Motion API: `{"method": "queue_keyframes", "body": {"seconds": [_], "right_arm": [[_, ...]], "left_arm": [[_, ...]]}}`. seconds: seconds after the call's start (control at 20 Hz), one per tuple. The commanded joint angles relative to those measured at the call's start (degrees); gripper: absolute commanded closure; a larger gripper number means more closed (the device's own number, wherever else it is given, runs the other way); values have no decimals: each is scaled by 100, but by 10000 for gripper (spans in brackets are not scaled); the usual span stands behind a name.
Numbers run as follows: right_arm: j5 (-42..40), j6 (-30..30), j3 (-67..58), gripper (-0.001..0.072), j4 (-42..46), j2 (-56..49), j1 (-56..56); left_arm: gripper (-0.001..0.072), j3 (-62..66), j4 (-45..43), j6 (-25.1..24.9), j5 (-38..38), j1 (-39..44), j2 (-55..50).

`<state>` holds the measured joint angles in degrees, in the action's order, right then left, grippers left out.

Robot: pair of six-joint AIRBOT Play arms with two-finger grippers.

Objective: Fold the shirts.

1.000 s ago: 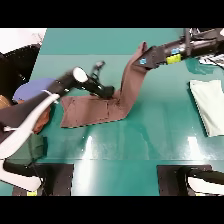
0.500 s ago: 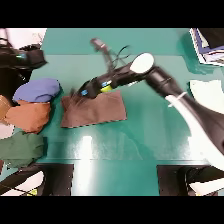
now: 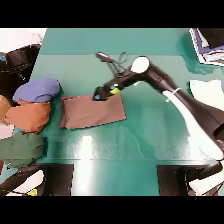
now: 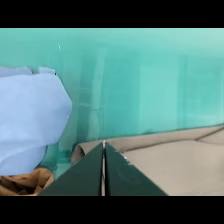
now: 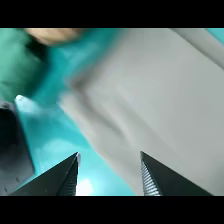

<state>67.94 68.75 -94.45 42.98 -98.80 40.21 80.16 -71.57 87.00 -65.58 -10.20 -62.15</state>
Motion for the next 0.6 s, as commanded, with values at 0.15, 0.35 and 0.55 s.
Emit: {"method": "queue_keyframes", "body": {"seconds": [0.15,0.35,0.55], "right_arm": [[-479,603,2592,128,-17,748,-1899],[-640,382,2824,131,-778,195,-1945],[-608,308,2103,134,-1209,-555,-1314]], "left_arm": [[680,0,168,-55,-151,-24,13],[680,0,345,-201,-85,-13,13],[680,0,356,-348,4,-13,13]]}}
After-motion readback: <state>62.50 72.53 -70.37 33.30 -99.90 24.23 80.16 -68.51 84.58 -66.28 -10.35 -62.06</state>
